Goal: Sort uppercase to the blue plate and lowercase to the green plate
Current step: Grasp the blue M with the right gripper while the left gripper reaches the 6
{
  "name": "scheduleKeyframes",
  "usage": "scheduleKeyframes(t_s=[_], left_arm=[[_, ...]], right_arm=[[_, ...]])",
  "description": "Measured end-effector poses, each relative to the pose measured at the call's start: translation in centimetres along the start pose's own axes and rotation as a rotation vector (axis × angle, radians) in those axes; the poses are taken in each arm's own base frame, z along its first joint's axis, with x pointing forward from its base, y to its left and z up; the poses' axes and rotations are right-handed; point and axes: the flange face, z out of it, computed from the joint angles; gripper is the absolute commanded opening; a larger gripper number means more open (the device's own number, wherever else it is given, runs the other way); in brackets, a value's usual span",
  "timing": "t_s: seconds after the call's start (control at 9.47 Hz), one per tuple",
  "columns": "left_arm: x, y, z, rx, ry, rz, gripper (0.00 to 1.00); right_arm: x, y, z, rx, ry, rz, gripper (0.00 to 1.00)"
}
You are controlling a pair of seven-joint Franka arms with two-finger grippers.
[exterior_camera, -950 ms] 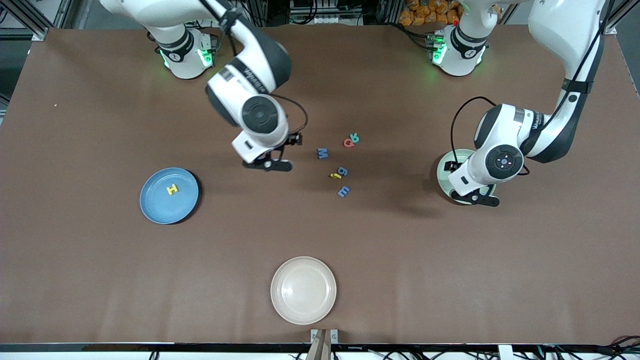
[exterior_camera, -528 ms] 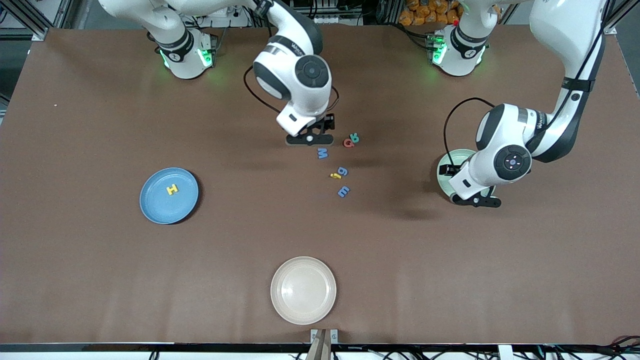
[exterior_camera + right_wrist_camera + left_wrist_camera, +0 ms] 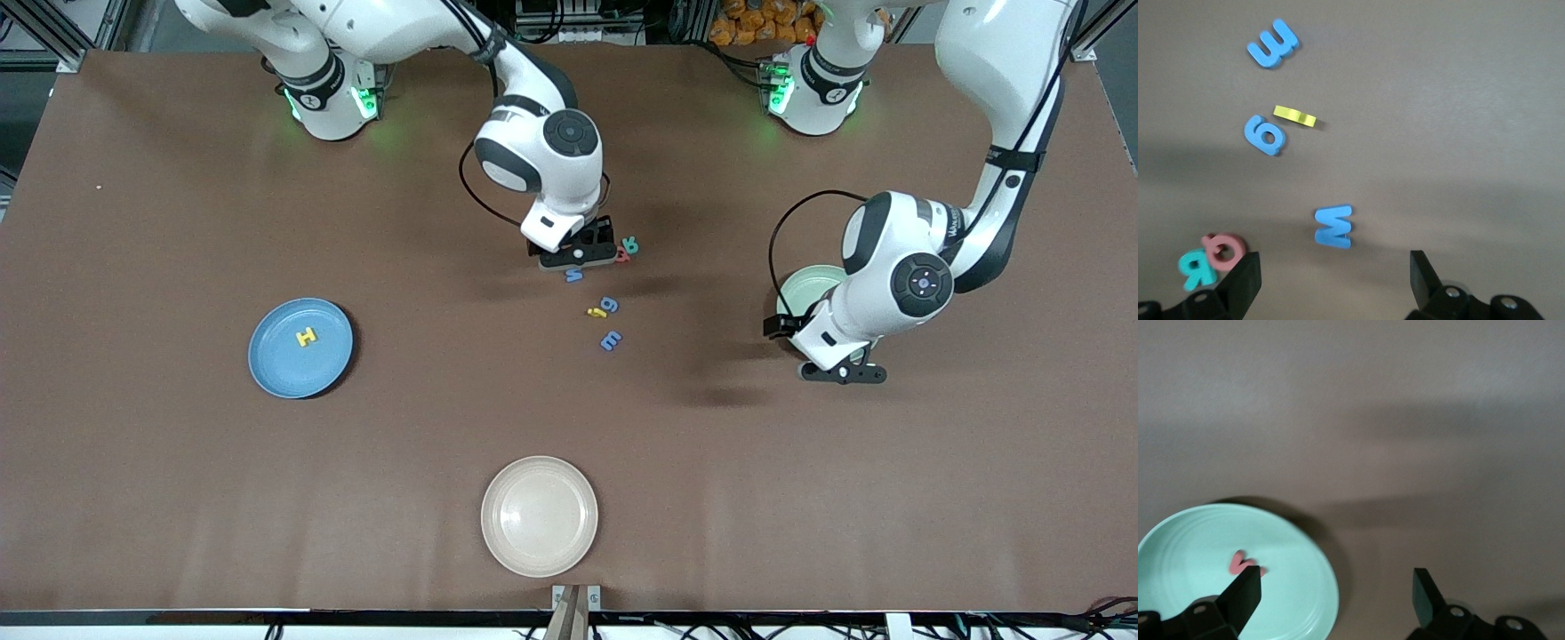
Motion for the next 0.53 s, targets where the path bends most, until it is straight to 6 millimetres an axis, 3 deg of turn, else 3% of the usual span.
scheduleKeyframes(t_s=[0.21, 0.53], left_arm=[[1.5, 3.3, 0.2, -0.018, 0.019, -0.059, 1.00], [2.1, 7.2, 1.0, -0.031, 0.022, -0.104, 1.00]], right_arm=[[-0.1, -0.2, 2.4, 0.010, -0.007, -0.011, 0.82], [-0.8, -0.9, 3.7, 0.022, -0.010, -0.028, 0.76]])
